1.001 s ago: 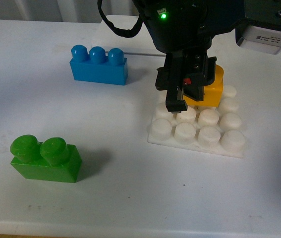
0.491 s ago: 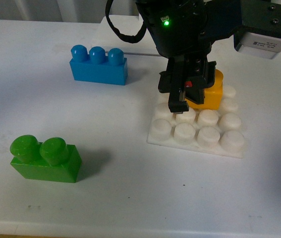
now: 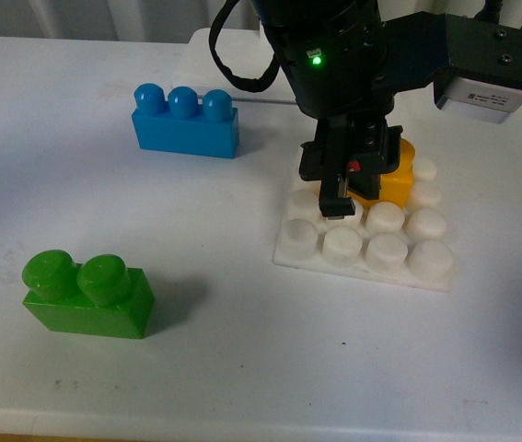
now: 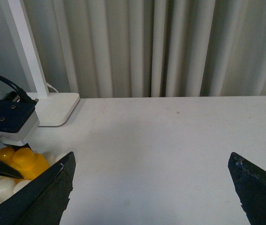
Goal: Insert yellow block into base center
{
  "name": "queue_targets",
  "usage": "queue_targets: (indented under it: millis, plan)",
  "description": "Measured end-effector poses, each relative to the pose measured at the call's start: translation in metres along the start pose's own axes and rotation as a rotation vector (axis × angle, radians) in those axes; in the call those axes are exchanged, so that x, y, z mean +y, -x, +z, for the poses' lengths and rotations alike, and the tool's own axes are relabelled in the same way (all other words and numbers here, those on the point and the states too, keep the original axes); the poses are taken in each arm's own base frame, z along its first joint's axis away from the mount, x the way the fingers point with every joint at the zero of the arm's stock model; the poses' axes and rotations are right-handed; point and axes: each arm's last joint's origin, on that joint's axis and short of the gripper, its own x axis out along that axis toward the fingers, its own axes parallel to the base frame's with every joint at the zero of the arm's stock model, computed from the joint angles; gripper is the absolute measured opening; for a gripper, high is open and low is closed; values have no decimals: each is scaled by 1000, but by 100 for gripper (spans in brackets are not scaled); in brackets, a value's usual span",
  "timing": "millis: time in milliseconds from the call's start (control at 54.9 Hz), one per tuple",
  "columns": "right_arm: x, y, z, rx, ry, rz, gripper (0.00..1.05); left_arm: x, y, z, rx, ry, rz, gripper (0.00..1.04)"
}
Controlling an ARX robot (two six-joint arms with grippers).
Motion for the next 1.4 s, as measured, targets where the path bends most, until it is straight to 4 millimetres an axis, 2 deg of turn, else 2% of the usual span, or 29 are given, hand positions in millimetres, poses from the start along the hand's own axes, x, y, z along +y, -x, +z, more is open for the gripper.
queue_targets:
  millis: [55,164,237,437,582,601,728,892,1001,1092,1165,1220,1292,1402]
  plan:
    - [0,0,0,0,0,0,96,1,0,0,0,4,8,33]
    - [0,0,0,0,0,0,96,5,4,-3,18,7,44,57]
    - [0,0,0,0,0,0,96,7,15,-4,22,10,80,71]
    - [0,0,0,0,0,0,96,8,56,-1,-4,-7,218,100]
    - [0,0,0,0,0,0,96,1,92,-2,10,-24,396,99]
    - [0,0,0,0,0,0,96,-3,102,-3,20,-26,456,98]
    - [0,0,0,0,0,0,96,-27,129,-8,15,19,646,98]
    - [0,0,0,0,0,0,96,-62,161,-19,-30,109,813,98]
    - [0,0,0,0,0,0,96,-96,188,-37,-79,244,974,98]
    - [0,0,0,0,0,0,96,-127,211,-61,-146,508,1183,98]
    - [0,0,0,0,0,0,96,-146,217,-74,-190,655,1237,98]
    - [0,0,0,0,0,0,96,-168,219,-84,-278,799,1254,98]
    - [0,0,0,0,0,0,96,-177,220,-86,-372,899,1258,98]
    - [0,0,0,0,0,1,96,-179,223,-85,-436,956,1259,98]
